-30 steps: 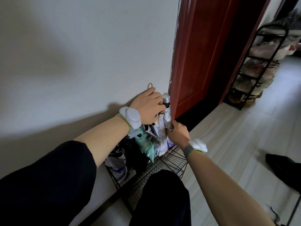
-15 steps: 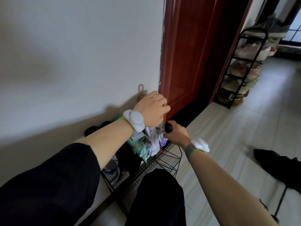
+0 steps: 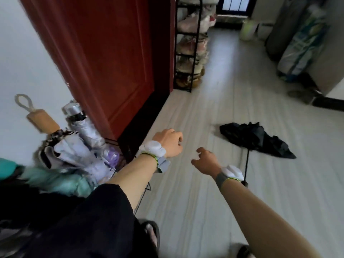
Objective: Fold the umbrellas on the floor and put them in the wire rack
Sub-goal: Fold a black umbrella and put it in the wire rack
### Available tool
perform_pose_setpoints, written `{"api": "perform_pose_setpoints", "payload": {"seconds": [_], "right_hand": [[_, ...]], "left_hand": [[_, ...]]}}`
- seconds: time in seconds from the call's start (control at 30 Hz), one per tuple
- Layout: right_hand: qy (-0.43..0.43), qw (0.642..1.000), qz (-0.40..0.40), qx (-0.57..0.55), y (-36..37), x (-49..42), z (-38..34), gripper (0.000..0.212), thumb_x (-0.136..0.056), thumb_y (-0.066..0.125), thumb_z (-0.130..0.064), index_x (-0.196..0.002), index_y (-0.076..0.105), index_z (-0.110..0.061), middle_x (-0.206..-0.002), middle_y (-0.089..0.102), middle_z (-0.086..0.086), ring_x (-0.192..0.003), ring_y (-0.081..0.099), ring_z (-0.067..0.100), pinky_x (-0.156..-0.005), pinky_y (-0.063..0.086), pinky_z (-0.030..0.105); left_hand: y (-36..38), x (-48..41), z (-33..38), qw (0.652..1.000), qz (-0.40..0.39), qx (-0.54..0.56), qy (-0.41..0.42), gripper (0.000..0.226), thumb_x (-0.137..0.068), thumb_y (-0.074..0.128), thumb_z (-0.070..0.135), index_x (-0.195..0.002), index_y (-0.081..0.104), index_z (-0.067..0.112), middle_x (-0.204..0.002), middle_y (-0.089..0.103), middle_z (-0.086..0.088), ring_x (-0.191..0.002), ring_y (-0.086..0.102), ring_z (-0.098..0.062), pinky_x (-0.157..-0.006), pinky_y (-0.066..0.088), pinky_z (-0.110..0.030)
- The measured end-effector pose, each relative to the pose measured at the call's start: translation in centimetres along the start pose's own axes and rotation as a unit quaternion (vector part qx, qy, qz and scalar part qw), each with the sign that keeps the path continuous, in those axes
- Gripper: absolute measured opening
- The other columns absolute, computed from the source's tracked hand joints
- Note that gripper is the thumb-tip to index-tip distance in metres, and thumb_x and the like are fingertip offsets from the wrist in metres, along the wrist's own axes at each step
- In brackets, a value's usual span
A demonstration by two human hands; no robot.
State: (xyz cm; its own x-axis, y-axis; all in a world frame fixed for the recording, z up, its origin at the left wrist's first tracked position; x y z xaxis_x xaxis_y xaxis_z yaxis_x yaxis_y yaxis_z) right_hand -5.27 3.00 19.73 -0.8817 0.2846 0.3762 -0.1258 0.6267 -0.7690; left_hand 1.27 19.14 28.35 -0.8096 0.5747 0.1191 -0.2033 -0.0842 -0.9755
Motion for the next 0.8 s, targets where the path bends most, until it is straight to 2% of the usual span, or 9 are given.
{"api": "perform_pose_setpoints", "payload": {"seconds": [0.13, 0.27, 0.37, 0.5, 0.6, 0.67, 0.73, 0.8], "right_hand": [[0.118, 0.993, 0.01, -0.003, -1.3, -1.8, 10.1, 0.061, -0.094, 0.062, -0.034, -0.147, 0.043, -0.013, -0.14, 0.058, 0.016, -0.128, 0.056, 0.036, -0.104, 0.048, 0.043], [0.193, 0.981, 0.011, 0.0, -1.1, -3.5, 16.2, 0.054, -0.092, 0.059, -0.028, -0.14, 0.045, -0.006, -0.136, 0.057, 0.021, -0.124, 0.057, 0.039, -0.102, 0.049, 0.041], [0.253, 0.967, 0.01, -0.006, -0.4, -5.6, 20.3, 0.049, -0.091, 0.06, -0.028, -0.133, 0.047, -0.004, -0.133, 0.055, 0.022, -0.121, 0.056, 0.041, -0.1, 0.047, 0.041], [0.3, 0.954, 0.024, -0.01, 1.1, -8.3, 23.9, 0.06, -0.092, 0.064, -0.036, -0.138, 0.043, -0.004, -0.141, 0.049, 0.021, -0.13, 0.046, 0.042, -0.107, 0.039, 0.045], [0.321, 0.947, 0.033, -0.003, 2.9, -10.9, 26.5, 0.064, -0.095, 0.059, -0.039, -0.143, 0.037, -0.003, -0.146, 0.043, 0.02, -0.134, 0.038, 0.042, -0.109, 0.034, 0.046], [0.332, 0.942, 0.04, 0.006, 4.0, -12.4, 27.8, 0.067, -0.098, 0.055, -0.042, -0.146, 0.034, -0.001, -0.148, 0.041, 0.02, -0.135, 0.036, 0.041, -0.11, 0.031, 0.045], [0.355, 0.934, 0.046, 0.017, 5.2, -14.0, 28.8, 0.062, -0.101, 0.049, -0.041, -0.146, 0.036, 0.0, -0.147, 0.041, 0.02, -0.134, 0.036, 0.041, -0.11, 0.03, 0.043], [0.37, 0.927, 0.062, 0.016, 5.7, -15.1, 29.5, 0.053, -0.1, 0.05, -0.035, -0.14, 0.042, -0.001, -0.143, 0.042, 0.021, -0.132, 0.039, 0.04, -0.109, 0.031, 0.043]], "left_hand": [[5.5, -5.6, 5.7, 0.997, -0.064, 0.015, 0.035, 0.031, -0.096, 0.052, 0.032, -0.126, 0.058, 0.027, -0.133, 0.055, -0.003, -0.118, 0.056, -0.028, -0.09, 0.042, -0.035], [9.7, -9.3, 9.0, 0.994, -0.09, 0.049, 0.046, 0.035, -0.097, 0.051, 0.031, -0.131, 0.054, 0.025, -0.134, 0.054, -0.005, -0.117, 0.056, -0.029, -0.087, 0.042, -0.035], [14.1, -12.5, 10.3, 0.987, -0.124, 0.101, 0.032, 0.04, -0.096, 0.053, 0.031, -0.136, 0.05, 0.024, -0.138, 0.051, -0.007, -0.118, 0.057, -0.032, -0.092, 0.047, -0.038], [22.1, -15.1, 10.2, 0.975, -0.175, 0.139, -0.019, 0.048, -0.094, 0.055, 0.037, -0.14, 0.047, 0.024, -0.142, 0.045, -0.009, -0.125, 0.05, -0.035, -0.102, 0.045, -0.044], [29.2, -15.5, 9.5, 0.966, -0.208, 0.138, -0.064, 0.059, -0.09, 0.059, 0.046, -0.145, 0.042, 0.032, -0.151, 0.034, -0.007, -0.14, 0.032, -0.034, -0.108, 0.036, -0.051], [32.9, -14.9, 8.5, 0.96, -0.245, 0.111, -0.077, 0.073, -0.087, 0.062, 0.054, -0.151, 0.031, 0.04, -0.164, 0.009, -0.004, -0.151, 0.005, -0.034, -0.112, 0.024, -0.065], [36.4, -14.1, 7.1, 0.949, -0.297, 0.07, -0.074, 0.086, -0.081, 0.067, 0.06, -0.153, 0.022, 0.046, -0.166, -0.011, 0.001, -0.151, -0.014, -0.039, -0.107, 0.016, -0.079], [38.2, -13.4, 6.0, 0.947, -0.307, 0.059, -0.066, 0.092, -0.078, 0.073, 0.061, -0.151, 0.017, 0.05, -0.164, -0.019, 0.006, -0.15, -0.022, -0.04, -0.101, 0.015, -0.085]]}}
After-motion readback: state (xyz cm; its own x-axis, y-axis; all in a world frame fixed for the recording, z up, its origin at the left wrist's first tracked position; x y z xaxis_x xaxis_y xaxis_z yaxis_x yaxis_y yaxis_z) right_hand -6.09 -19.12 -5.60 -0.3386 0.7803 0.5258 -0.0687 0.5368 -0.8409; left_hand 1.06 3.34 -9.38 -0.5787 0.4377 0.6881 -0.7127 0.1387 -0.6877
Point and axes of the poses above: each hand's wrist, its own x-axis away from the middle knuckle, its own y-axis out of the palm, z = x × y, the point moved 2 cm from there along -x, towards the middle knuckle
